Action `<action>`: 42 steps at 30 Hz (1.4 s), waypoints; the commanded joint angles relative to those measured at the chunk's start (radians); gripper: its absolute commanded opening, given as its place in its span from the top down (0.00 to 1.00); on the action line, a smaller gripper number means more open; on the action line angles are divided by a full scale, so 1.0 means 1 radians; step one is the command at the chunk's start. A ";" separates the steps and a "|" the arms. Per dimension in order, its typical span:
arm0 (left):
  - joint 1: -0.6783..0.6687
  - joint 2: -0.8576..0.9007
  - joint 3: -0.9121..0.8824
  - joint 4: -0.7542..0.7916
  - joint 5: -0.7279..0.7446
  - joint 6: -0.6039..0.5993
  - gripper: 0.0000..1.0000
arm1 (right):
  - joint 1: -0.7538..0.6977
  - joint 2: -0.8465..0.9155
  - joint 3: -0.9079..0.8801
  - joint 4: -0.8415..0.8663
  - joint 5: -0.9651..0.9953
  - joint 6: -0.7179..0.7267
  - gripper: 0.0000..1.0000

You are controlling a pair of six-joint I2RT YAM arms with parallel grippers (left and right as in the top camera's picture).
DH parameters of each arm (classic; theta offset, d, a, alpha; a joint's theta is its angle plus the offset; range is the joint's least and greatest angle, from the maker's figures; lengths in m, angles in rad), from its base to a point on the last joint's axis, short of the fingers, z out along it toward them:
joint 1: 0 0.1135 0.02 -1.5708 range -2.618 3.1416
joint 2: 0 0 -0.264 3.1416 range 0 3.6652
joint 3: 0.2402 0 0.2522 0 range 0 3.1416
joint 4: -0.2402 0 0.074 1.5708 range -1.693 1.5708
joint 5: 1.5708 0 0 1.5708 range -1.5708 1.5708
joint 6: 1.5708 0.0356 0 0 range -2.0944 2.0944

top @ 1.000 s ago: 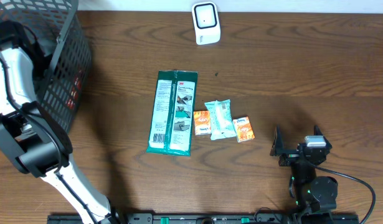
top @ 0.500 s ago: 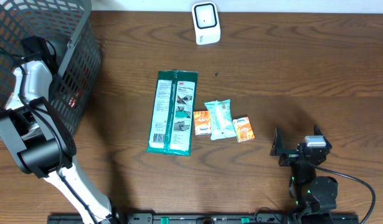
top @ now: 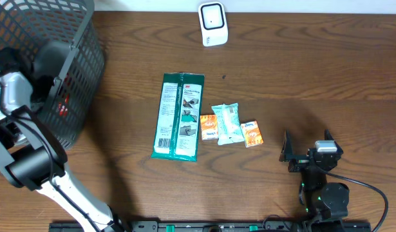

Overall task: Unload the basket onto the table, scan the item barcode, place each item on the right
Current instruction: 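Grasp the red Nescafe coffee stick with the left gripper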

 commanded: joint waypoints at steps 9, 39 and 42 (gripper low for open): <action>0.016 -0.105 0.021 -0.037 0.169 -0.011 0.26 | -0.006 -0.005 -0.001 -0.003 -0.001 -0.005 0.01; -0.088 0.076 -0.105 0.030 -0.105 0.158 0.58 | -0.006 -0.005 -0.001 -0.003 -0.001 -0.005 0.01; -0.088 0.076 -0.105 0.030 -0.105 0.158 0.69 | -0.006 -0.005 -0.001 -0.003 -0.001 -0.005 0.01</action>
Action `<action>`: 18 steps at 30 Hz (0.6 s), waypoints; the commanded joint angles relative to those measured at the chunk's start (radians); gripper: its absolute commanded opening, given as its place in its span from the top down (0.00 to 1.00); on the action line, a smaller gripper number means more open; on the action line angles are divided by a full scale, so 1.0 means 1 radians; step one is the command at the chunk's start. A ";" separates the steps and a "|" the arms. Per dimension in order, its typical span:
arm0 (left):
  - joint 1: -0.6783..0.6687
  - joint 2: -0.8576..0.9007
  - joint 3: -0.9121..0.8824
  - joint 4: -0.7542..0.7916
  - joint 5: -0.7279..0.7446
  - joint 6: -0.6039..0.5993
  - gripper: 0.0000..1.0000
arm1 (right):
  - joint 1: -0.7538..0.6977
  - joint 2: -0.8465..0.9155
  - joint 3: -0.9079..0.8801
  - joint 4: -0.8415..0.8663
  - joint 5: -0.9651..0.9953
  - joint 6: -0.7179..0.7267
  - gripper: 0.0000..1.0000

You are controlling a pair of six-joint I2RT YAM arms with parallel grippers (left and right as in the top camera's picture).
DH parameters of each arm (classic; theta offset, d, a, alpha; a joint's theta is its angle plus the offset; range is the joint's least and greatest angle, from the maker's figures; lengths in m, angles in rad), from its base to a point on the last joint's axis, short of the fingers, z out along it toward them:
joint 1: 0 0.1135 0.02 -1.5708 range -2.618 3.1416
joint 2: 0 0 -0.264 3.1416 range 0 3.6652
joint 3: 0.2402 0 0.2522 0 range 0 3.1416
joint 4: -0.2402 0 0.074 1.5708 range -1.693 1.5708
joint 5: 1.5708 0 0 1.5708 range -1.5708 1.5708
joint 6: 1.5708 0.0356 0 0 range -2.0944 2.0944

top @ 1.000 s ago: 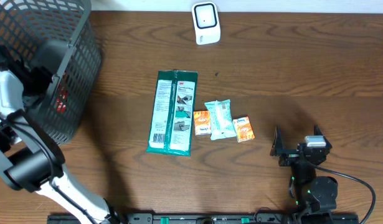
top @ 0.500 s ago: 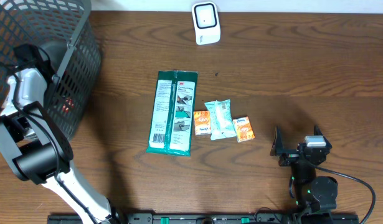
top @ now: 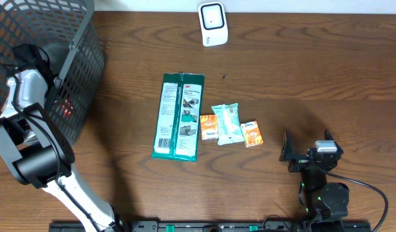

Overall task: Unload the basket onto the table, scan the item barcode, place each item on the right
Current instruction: 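Grasp the red Nescafe coffee stick with the left gripper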

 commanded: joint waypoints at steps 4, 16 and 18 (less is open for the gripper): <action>0.009 0.093 -0.039 -0.023 -0.030 0.011 0.88 | -0.006 -0.005 -0.001 -0.003 -0.001 -0.005 0.01; 0.024 -0.135 0.022 -0.026 0.244 -0.087 0.92 | -0.006 -0.005 -0.001 -0.003 -0.001 -0.005 0.01; 0.037 -0.212 0.022 -0.021 0.286 -0.135 0.94 | -0.006 -0.005 -0.001 -0.003 -0.001 -0.005 0.01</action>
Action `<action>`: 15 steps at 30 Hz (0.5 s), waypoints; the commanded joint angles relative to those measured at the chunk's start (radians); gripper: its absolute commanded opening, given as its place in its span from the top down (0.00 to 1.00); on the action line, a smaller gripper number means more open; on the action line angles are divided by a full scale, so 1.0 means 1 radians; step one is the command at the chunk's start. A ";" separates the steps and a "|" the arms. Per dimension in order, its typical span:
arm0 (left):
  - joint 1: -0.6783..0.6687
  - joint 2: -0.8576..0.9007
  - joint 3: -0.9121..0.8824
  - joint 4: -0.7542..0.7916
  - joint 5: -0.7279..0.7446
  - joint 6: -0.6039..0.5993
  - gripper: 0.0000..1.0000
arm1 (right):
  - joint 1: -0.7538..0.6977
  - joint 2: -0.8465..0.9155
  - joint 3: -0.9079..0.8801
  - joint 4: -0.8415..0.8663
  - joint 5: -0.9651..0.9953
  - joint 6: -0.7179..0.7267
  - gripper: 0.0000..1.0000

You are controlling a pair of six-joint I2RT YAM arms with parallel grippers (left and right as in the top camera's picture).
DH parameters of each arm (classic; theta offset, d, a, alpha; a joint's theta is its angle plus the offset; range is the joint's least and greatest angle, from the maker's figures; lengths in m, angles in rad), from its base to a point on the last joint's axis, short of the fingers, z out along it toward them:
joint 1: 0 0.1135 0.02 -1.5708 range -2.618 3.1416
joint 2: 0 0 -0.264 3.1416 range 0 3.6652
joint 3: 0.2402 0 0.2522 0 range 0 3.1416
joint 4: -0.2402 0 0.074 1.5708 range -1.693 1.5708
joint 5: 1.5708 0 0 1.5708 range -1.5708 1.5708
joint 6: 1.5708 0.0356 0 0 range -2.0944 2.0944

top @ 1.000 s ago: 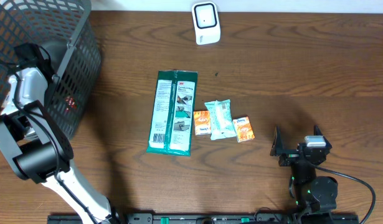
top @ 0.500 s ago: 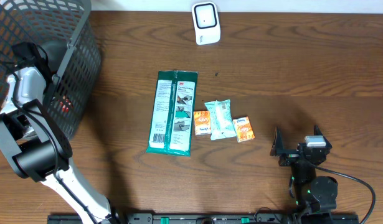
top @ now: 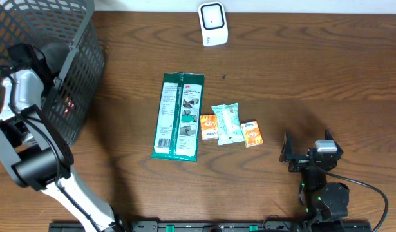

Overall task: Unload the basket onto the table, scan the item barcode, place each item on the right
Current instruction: 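Grasp the red Nescafe coffee stick with the left gripper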

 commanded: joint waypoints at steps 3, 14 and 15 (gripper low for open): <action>0.036 -0.279 0.006 0.008 0.150 -0.146 0.93 | -0.006 -0.005 -0.001 -0.003 -0.001 -0.005 0.01; 0.061 -0.581 0.006 -0.002 0.558 -0.193 0.93 | -0.006 -0.005 -0.001 -0.003 -0.001 -0.005 0.01; 0.053 -0.587 0.006 -0.009 0.651 -0.192 0.93 | -0.006 -0.005 -0.001 -0.003 -0.001 -0.005 0.01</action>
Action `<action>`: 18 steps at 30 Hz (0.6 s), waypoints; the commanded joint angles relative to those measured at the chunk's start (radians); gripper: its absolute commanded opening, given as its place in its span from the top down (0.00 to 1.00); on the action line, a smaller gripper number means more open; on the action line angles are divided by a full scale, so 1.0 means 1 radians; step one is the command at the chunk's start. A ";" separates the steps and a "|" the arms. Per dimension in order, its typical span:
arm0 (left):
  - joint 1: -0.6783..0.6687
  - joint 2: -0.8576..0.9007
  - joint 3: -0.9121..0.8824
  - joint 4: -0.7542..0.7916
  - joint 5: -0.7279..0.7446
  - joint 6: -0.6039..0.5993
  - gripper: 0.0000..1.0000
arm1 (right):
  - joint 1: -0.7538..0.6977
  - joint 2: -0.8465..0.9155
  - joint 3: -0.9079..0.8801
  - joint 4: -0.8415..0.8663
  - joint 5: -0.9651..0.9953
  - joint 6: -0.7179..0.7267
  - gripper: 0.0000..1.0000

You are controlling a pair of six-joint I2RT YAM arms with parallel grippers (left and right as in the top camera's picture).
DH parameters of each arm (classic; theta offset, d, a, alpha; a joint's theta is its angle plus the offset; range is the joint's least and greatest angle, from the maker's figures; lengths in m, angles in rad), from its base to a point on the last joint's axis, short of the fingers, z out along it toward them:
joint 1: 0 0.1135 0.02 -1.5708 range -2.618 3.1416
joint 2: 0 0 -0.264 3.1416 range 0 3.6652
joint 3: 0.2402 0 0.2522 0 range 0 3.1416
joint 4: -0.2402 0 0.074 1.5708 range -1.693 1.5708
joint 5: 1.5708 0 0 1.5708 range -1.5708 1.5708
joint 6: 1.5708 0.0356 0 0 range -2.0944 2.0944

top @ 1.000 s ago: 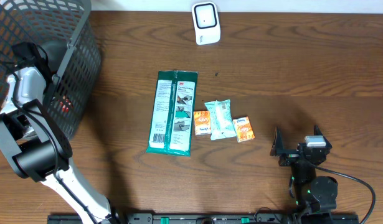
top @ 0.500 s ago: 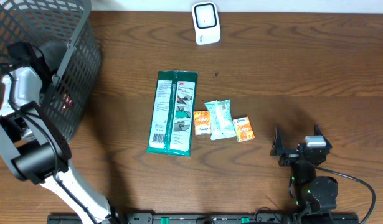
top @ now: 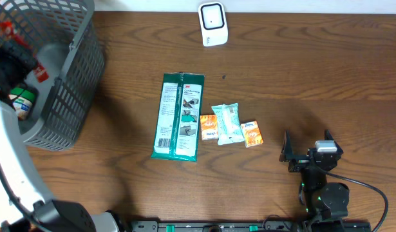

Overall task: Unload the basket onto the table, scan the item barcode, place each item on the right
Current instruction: 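Grasp the red Nescafe coffee stick with the left gripper, then carry the red Nescafe stick over to the row of packs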

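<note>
The white barcode scanner (top: 212,24) stands at the table's far edge. My left gripper (top: 12,55) is up inside the grey mesh basket (top: 72,84) at the far left. It looks shut on a red packet (top: 40,73), whose red ends show on both sides of the black fingers. A green-lidded item (top: 20,96) lies in the basket just below it. My right gripper (top: 285,149) rests near the front right, nothing near its fingers; their gap is not clear from above.
In the middle of the table lie a long green 3M packet (top: 178,116), a small orange packet (top: 208,127), a pale green packet (top: 227,124) and another orange packet (top: 252,133). The basket wall stands between my left gripper and these.
My left arm has risen toward the camera and its gripper is higher in the basket. The red packet, earlier seen low through the mesh, is now up at the gripper. The right arm is unmoved.
My left gripper was down inside the basket, over something red seen through the mesh. It stayed low there, shifting slightly, over the following moments. Now it is raised in the basket with the red packet. The table items and right arm stayed put.
</note>
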 commanded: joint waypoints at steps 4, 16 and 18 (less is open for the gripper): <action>-0.084 -0.022 0.008 -0.075 0.609 0.044 0.93 | -0.006 -0.005 -0.001 -0.003 -0.001 -0.005 0.01; -0.626 0.135 -0.013 -0.183 0.748 0.205 0.93 | -0.006 -0.005 -0.001 -0.003 -0.001 -0.005 0.01; -0.713 0.193 -0.013 -0.182 0.748 0.208 0.93 | -0.006 -0.005 -0.001 -0.003 -0.001 -0.005 0.01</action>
